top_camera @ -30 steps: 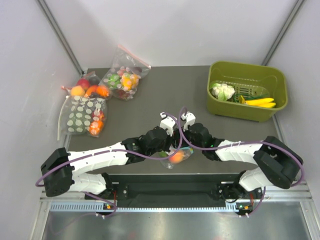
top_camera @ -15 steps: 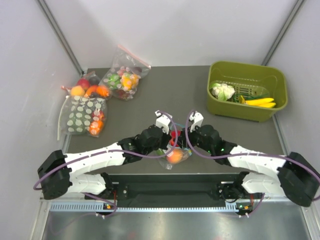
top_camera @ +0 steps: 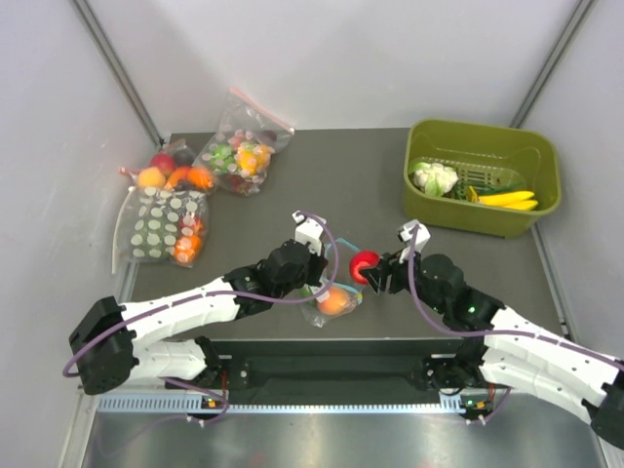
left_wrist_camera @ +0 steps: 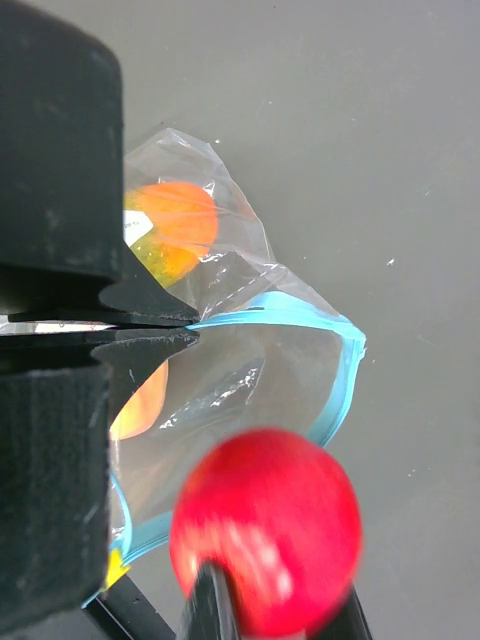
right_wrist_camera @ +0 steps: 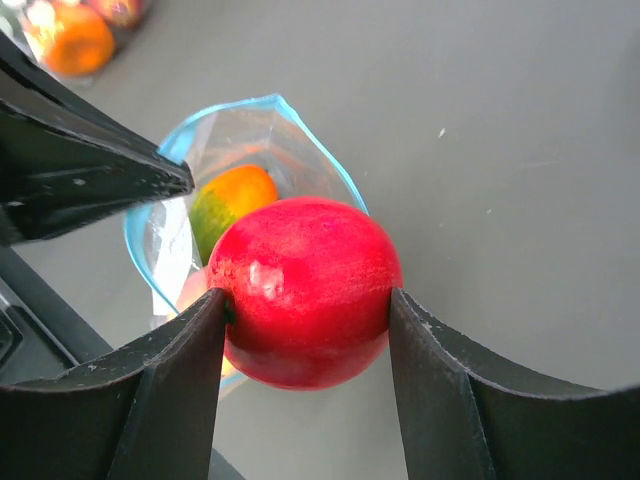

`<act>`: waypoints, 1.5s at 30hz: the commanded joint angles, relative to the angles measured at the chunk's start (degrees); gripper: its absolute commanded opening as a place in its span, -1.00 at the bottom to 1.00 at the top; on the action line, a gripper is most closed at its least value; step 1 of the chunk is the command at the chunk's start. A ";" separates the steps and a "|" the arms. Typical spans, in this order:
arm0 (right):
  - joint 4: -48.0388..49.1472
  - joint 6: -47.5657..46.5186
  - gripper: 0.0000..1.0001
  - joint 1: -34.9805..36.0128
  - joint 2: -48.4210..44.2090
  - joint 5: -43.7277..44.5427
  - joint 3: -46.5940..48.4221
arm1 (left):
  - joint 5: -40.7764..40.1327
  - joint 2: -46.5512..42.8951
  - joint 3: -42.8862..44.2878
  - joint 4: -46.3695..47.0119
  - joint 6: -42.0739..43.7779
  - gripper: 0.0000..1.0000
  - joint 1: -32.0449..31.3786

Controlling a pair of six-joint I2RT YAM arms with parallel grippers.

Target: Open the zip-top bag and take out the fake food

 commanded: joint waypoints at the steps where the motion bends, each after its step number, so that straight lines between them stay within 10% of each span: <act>1: -4.17 -0.39 -0.61 0.42 -5.13 2.62 2.59 | -0.54 0.61 -0.48 2.30 -0.61 -1.00 0.39; 11: -10.94 -6.45 -0.63 -4.05 -9.27 6.40 11.47 | -0.98 -0.88 -0.74 1.07 -0.08 -1.00 0.57; 19: -11.65 -11.37 -0.67 -21.53 -6.12 -2.19 20.25 | -0.28 -2.20 -1.00 0.63 0.09 -1.00 0.65; 27: -4.01 -9.10 -0.72 -46.48 7.76 -18.81 26.85 | 0.60 -4.31 -1.53 0.10 0.18 -1.00 0.74; 38: 5.14 -9.79 -0.62 -54.15 25.34 -16.10 32.65 | 2.27 -4.66 -1.44 0.19 0.53 -1.00 0.83; 45: 1.19 -12.17 0.34 -54.25 29.58 -15.92 37.31 | 2.36 -4.22 -1.44 0.19 0.80 -1.00 0.83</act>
